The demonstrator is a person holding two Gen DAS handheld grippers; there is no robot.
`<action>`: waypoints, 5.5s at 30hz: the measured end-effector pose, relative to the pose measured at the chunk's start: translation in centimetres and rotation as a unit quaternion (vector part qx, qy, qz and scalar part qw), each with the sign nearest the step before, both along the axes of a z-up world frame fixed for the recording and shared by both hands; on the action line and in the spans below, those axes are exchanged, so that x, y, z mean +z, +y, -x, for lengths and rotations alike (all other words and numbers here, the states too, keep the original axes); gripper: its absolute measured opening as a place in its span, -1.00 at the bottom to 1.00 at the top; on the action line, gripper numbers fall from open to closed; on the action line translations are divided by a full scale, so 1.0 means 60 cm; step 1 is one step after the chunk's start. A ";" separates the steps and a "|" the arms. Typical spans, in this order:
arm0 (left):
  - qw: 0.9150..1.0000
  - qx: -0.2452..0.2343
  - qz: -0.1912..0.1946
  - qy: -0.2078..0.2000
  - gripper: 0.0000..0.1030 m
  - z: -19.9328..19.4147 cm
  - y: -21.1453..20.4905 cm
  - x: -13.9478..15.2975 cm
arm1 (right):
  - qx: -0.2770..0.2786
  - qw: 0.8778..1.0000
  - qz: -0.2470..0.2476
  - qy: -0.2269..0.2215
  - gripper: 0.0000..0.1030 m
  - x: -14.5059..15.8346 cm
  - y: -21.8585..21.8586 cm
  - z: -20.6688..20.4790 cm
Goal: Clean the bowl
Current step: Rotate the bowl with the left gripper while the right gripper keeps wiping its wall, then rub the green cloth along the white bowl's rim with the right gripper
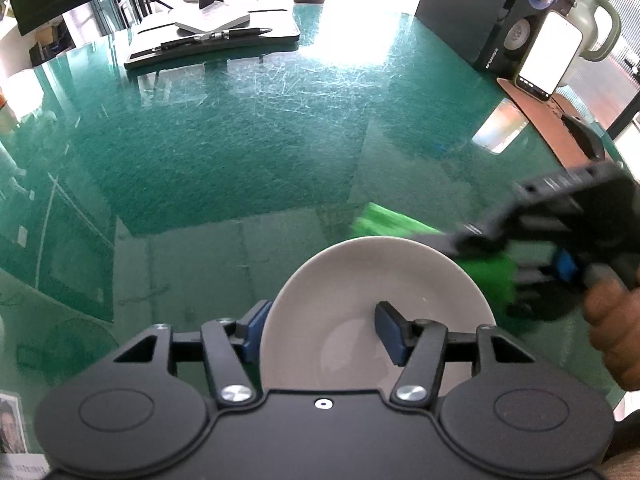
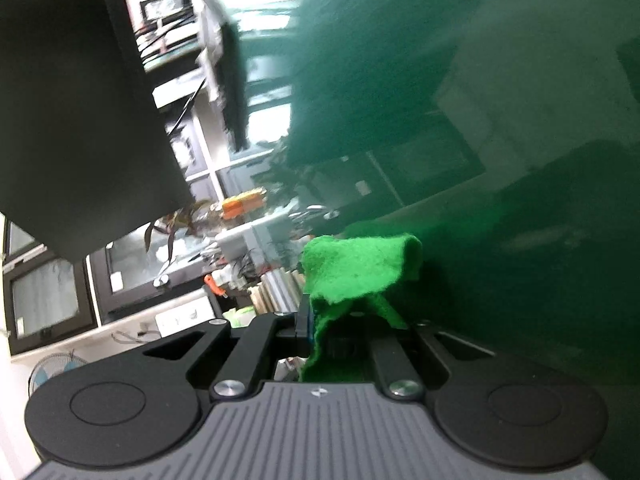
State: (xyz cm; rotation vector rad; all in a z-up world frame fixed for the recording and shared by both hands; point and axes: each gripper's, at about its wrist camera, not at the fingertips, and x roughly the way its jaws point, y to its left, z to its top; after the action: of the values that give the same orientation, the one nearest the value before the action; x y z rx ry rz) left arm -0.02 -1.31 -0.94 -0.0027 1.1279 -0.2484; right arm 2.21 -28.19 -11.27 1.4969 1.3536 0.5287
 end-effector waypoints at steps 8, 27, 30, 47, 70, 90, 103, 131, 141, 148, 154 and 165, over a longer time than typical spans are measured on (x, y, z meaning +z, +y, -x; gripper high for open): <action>0.999 0.047 0.019 -0.009 0.04 0.035 0.019 0.033 | -0.040 0.999 -0.017 -0.006 -0.84 0.006 -0.025 0.022; 0.997 0.078 0.015 0.002 0.13 0.072 0.026 0.031 | -0.039 0.989 0.112 -0.086 -0.95 0.077 -0.037 0.001; 0.997 0.076 0.006 0.010 0.11 0.070 0.023 0.022 | -0.018 0.988 0.134 -0.075 -0.95 0.066 -0.030 -0.002; 1.000 0.003 -0.018 -0.012 -0.53 0.010 0.034 0.011 | -0.008 1.000 0.019 -0.023 -0.95 0.041 -0.031 0.025; 0.999 -0.033 -0.008 0.005 -0.32 -0.018 0.029 0.008 | -0.009 1.000 -0.004 0.004 -0.92 0.026 -0.015 0.027; 0.999 -0.043 -0.003 0.011 -0.22 -0.018 0.022 0.006 | 0.008 1.000 0.017 -0.010 -0.92 0.026 -0.019 0.032; 0.999 -0.036 -0.008 0.012 -0.13 -0.016 0.015 0.007 | 0.009 1.000 -0.001 -0.027 -0.92 0.024 0.044 -0.030; 0.999 -0.039 -0.007 0.019 -0.01 -0.014 0.010 0.006 | 0.013 1.000 -0.006 -0.011 -0.87 0.020 -0.023 0.031; 0.999 -0.035 -0.011 0.019 0.02 -0.012 0.006 0.007 | 0.027 0.999 -0.004 -0.025 -0.87 0.011 0.067 -0.038; 0.999 -0.039 -0.010 0.018 0.05 -0.012 0.009 0.006 | 0.006 1.000 -0.014 -0.021 -0.87 0.022 0.002 0.006; 0.999 -0.042 -0.010 0.019 0.06 -0.012 0.008 0.006 | 0.003 1.000 -0.013 -0.014 -0.87 0.017 -0.001 0.011; 0.998 -0.050 -0.014 0.022 0.19 -0.008 0.004 0.005 | 0.030 0.999 0.007 -0.035 -0.87 0.018 0.054 -0.028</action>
State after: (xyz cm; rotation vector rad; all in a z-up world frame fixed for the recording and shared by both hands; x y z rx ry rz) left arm 0.48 -1.09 -0.65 0.0729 1.1767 -0.3227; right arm 3.89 -24.93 -10.20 1.4169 1.3487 0.6037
